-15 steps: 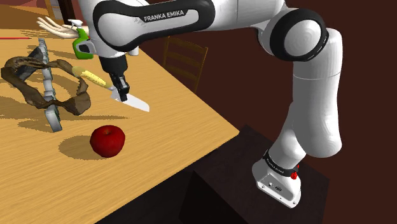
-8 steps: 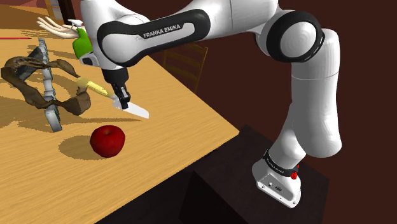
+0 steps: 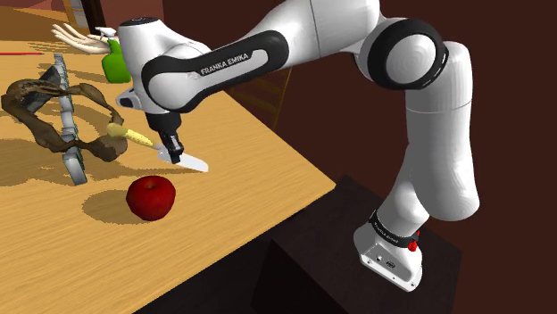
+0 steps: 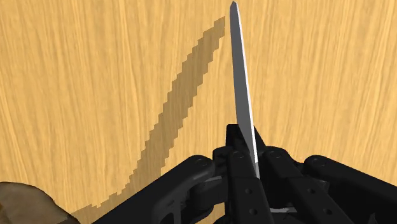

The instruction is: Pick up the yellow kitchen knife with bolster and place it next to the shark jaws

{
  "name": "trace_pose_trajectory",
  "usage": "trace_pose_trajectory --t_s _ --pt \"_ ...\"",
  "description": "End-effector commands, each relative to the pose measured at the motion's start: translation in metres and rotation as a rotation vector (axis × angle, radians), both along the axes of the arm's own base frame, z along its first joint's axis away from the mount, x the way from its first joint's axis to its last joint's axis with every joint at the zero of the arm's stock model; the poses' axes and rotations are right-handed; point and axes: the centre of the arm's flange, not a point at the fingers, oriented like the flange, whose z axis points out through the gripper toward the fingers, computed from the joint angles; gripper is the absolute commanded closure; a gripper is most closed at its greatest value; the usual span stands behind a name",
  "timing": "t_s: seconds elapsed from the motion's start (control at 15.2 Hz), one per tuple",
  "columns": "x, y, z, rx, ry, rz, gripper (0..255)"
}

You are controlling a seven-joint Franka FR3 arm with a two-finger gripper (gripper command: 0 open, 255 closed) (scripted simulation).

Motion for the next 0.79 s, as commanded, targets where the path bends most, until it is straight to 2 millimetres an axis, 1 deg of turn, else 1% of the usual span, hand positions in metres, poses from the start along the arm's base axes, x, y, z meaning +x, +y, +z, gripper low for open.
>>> trace_pose_trajectory --t_s 0.0,0.53,0.73 --pt "0.002 -0.002 -0.014 -0.005 0.004 -0.002 255" --pt "0.002 -0.002 -0.058 -0.005 0.004 -0.002 255" --pt "0.002 -0.002 -0.058 -0.005 0.004 -0.002 255"
